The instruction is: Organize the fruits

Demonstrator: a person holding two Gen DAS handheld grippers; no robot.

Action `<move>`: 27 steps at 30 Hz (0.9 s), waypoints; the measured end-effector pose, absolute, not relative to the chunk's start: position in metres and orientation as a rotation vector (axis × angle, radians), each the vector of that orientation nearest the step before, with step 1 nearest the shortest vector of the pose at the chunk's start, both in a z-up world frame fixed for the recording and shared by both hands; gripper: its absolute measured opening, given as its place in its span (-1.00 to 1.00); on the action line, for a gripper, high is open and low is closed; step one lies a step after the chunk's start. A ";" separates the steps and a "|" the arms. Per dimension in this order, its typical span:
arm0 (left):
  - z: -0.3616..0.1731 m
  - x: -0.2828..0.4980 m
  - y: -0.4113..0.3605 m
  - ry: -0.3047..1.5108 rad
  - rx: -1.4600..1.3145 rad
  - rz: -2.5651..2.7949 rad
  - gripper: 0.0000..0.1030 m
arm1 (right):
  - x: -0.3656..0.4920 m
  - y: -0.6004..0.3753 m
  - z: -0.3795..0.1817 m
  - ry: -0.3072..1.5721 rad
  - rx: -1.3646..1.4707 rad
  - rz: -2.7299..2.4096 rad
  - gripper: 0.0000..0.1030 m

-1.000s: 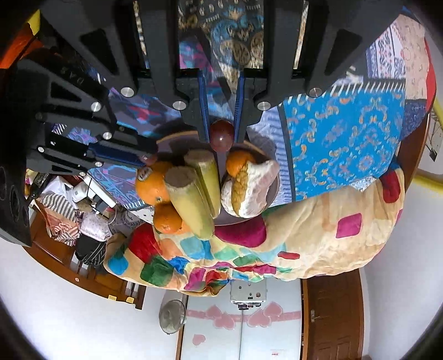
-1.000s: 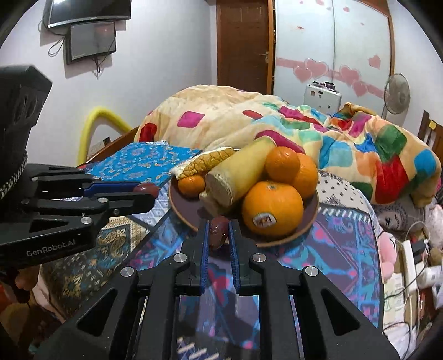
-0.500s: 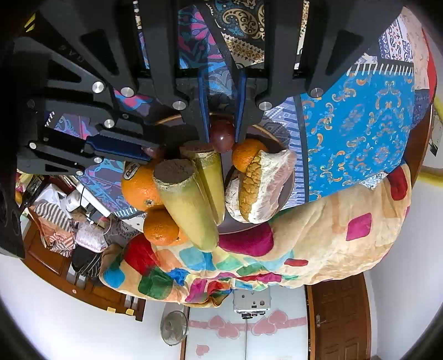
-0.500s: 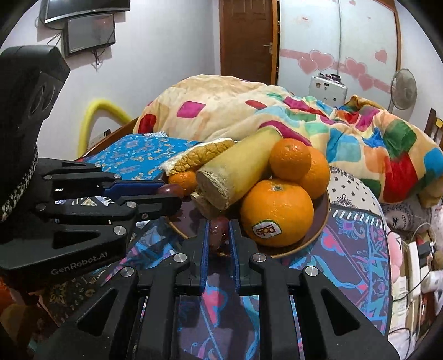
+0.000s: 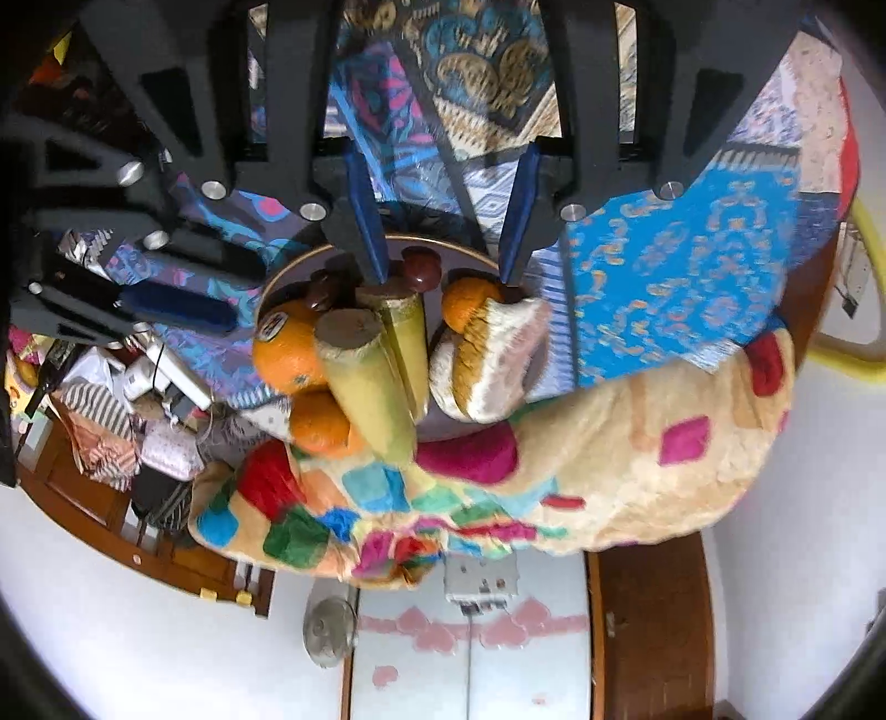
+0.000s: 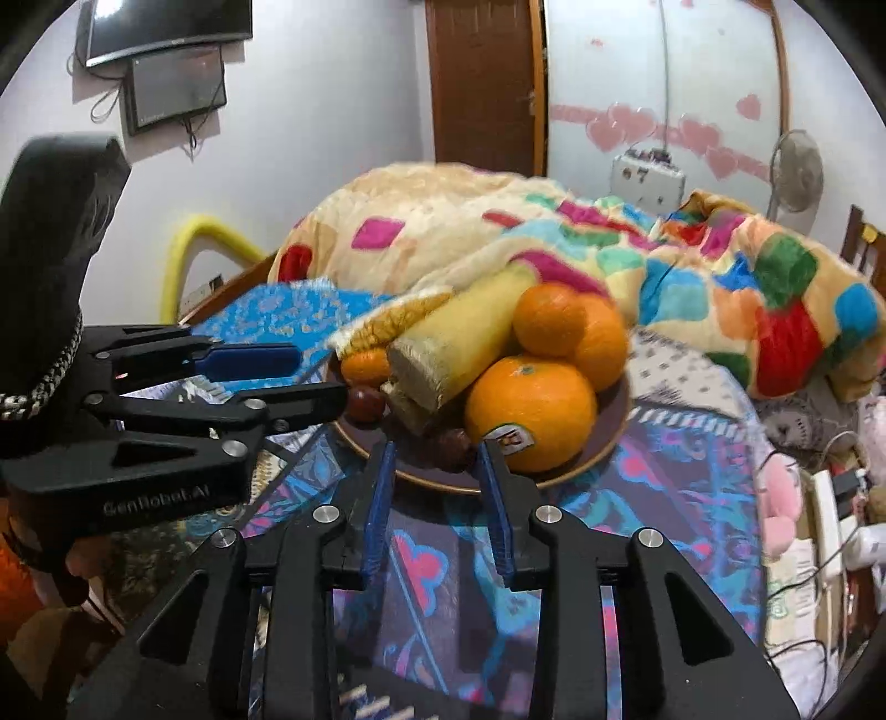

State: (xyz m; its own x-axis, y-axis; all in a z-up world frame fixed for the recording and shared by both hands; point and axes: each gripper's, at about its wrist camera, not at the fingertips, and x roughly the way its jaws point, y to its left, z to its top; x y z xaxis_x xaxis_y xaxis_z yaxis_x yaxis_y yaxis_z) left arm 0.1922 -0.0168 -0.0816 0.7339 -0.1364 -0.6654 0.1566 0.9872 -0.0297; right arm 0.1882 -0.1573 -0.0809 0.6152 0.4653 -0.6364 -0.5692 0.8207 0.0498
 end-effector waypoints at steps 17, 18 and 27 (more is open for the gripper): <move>0.052 -0.008 -0.017 0.229 0.004 -0.072 0.21 | 0.031 -0.214 0.062 0.221 -0.027 0.477 -0.04; 0.055 -0.017 -0.018 0.208 0.012 -0.064 0.26 | 0.021 -0.215 0.065 0.195 -0.020 0.468 0.05; 0.068 -0.063 -0.019 0.115 0.008 -0.018 0.93 | -0.018 -0.212 0.072 0.106 0.005 0.438 0.66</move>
State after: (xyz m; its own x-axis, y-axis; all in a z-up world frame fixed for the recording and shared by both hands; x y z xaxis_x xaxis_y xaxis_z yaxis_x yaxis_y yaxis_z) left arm -0.0627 -0.0194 0.0683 0.9932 -0.0180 -0.1150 0.0189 0.9998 0.0066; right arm -0.0183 -0.2120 0.0716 0.9001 0.4238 -0.1010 -0.4233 0.9056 0.0275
